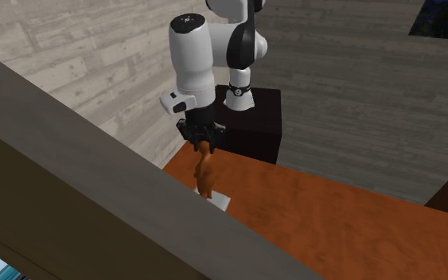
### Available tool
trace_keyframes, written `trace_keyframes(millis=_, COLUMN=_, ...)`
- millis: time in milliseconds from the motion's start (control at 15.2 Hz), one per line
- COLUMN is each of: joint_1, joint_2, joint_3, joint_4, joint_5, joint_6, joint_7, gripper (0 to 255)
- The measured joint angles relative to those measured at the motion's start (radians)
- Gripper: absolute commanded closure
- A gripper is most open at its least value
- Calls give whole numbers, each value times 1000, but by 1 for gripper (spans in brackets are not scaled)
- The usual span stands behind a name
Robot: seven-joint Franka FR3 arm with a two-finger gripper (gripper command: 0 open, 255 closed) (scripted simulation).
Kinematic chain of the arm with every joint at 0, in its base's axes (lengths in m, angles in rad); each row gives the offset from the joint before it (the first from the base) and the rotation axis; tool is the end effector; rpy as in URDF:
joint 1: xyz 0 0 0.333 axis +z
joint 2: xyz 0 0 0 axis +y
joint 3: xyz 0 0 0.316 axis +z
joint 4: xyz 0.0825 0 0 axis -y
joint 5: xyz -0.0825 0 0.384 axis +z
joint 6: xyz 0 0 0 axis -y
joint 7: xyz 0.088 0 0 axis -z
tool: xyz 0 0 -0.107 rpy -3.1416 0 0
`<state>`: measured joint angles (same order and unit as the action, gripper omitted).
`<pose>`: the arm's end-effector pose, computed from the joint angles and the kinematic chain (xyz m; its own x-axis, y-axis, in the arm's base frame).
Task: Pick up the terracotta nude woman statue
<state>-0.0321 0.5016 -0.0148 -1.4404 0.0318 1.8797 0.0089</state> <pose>0.6927 -0.0284 0.3958 0.9960 -0.0640 -0.0625 -0.0654 -0.9976 -0.0220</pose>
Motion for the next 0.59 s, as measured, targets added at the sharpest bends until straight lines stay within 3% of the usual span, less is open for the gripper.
trace_keyframes(millis=594, joint_1=-1, joint_2=-18, joint_3=-1, joint_4=90, joint_5=-1, joint_6=-108, joint_7=1, gripper=255)
